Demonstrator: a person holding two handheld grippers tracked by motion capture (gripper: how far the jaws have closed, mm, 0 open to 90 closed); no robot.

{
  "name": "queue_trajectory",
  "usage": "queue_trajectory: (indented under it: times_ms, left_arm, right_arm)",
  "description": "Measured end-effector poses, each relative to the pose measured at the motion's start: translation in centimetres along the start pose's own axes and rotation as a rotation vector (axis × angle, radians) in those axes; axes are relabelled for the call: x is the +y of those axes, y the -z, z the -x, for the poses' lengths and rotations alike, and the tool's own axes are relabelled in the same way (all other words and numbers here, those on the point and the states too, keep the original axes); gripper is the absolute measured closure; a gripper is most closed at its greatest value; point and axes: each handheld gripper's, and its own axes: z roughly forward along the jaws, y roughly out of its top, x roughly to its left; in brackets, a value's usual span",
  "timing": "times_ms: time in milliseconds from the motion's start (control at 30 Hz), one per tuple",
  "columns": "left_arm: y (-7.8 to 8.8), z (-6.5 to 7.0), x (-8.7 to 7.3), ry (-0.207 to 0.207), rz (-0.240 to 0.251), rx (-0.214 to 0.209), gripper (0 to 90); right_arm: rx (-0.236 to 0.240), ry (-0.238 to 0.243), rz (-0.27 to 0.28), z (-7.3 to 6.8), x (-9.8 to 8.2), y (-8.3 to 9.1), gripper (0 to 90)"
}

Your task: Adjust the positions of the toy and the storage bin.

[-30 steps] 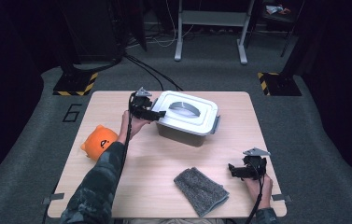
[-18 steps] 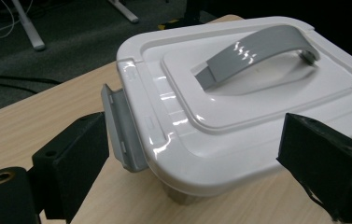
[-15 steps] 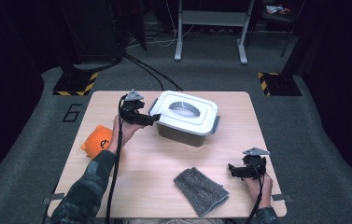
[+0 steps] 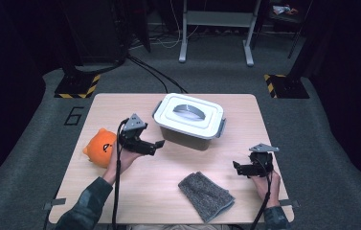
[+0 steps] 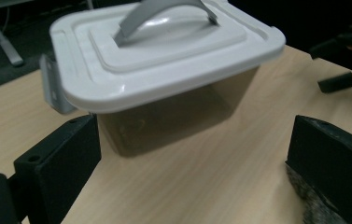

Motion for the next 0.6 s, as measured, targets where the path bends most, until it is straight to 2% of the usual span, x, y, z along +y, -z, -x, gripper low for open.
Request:
queue_trajectory:
  times_ms: [100,167,200,300,333,367,400,433,467,600]
  left_arm:
    - [0.0,1.3,-2.0,-0.006,-0.012,-0.009,2.4]
    - [-0.3,2.4,-4.1,-0.013,-0.046,-0.028,2.2]
    - [-0.3,2.4,-4.1,-0.013,-0.046,-0.028,1.8]
    - [-1.0,3.2,-6.7,0.004,-0.077,-0.032,1.5]
    - [-1.1,3.1,-7.6,0.018,-0.097,-0.039,1.2]
    - [-1.4,3.0,-8.6,0.035,-0.107,-0.025,1.0]
    - [-1.4,3.0,-8.6,0.035,-0.107,-0.025,1.0]
    - [-1.5,2.8,-9.3,0.044,-0.115,-0.019,1.0]
    - [-1.6,2.6,-10.3,0.04,-0.135,0.008,1.0]
    - [-1.7,2.2,-11.3,0.062,-0.153,0.018,1.1]
  right_arm:
    - [0.005,0.02,0.013,-0.1,1.1,0.3,1.4]
    - [0.018,0.03,0.028,-0.2,2.0,0.6,1.7]
    - [0.018,0.03,0.028,-0.2,2.0,0.6,1.7]
    - [0.028,0.038,0.04,-0.2,2.8,0.6,1.7]
    - [0.036,0.048,0.05,-0.2,3.4,0.6,1.8]
    - [0.036,0.054,0.055,-0.2,3.6,0.6,2.0]
    - [0.036,0.054,0.055,-0.2,3.6,0.6,2.0]
    - [0.043,0.054,0.059,-0.2,4.1,0.6,1.9]
    - [0.05,0.055,0.064,-0.1,4.4,0.6,1.9]
    - [0.06,0.058,0.071,-0.1,5.1,0.5,2.1]
